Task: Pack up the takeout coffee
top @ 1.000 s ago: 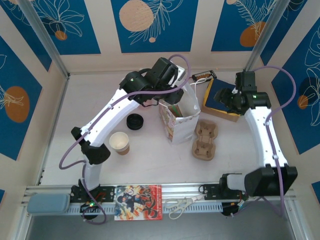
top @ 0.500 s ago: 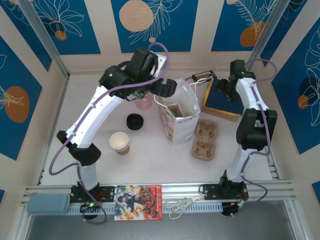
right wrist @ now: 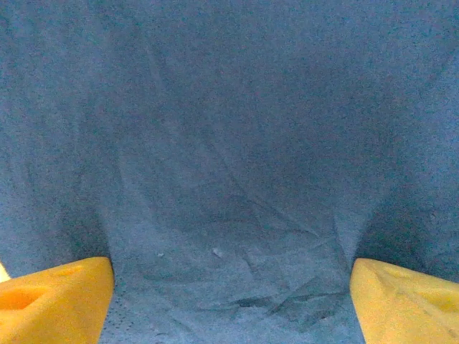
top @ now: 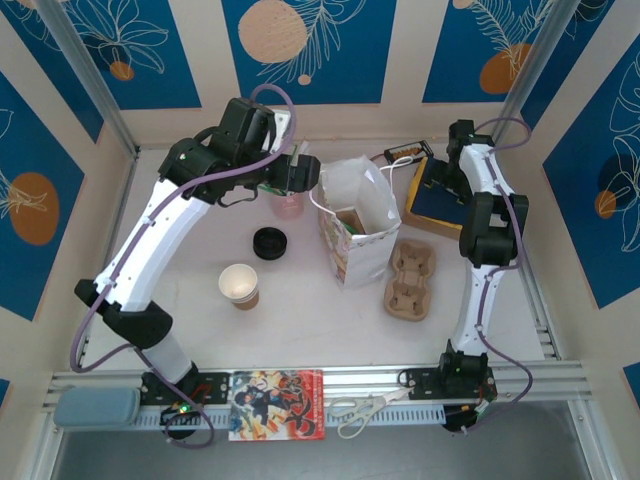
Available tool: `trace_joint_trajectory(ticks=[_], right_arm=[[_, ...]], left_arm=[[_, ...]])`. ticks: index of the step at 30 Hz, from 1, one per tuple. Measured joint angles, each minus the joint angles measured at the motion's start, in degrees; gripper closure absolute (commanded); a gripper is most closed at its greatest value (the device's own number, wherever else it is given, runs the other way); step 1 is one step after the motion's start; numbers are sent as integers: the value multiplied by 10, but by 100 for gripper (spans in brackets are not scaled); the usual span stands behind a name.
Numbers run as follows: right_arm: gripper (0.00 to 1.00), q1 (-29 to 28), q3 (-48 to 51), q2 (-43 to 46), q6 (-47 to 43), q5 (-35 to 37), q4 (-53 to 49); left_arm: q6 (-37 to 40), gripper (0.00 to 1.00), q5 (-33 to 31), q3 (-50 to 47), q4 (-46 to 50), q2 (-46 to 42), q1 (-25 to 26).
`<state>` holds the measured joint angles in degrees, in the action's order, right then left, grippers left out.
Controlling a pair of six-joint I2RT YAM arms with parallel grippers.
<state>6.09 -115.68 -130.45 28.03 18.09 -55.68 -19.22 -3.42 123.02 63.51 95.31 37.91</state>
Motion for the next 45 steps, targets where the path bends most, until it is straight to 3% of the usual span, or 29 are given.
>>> trace_joint_trajectory(ticks=[9,12,21,24,26,35,45], right_arm=[[46,-1,7,-3,-16,14,-4],[61,-1,26,2,-19,17,5],[79,3,67,51,-23,21,10],[88,3,73,79,-21,25,10],[100,3,81,106,-23,28,9],[100,0,126,248,-14,19,-7],[100,-49,125,427,-16,-73,-12]], left_arm=[[-9,0,13,-21,-10,-3,-6],[-15,0,15,-31,-16,-9,-6],[-20,0,20,-53,-28,-25,-6],[-20,0,22,-60,-31,-30,-6],[-20,0,24,-65,-33,-33,-6],[-19,0,35,-81,-48,-38,-8],[-19,0,58,-112,-67,-45,-32]])
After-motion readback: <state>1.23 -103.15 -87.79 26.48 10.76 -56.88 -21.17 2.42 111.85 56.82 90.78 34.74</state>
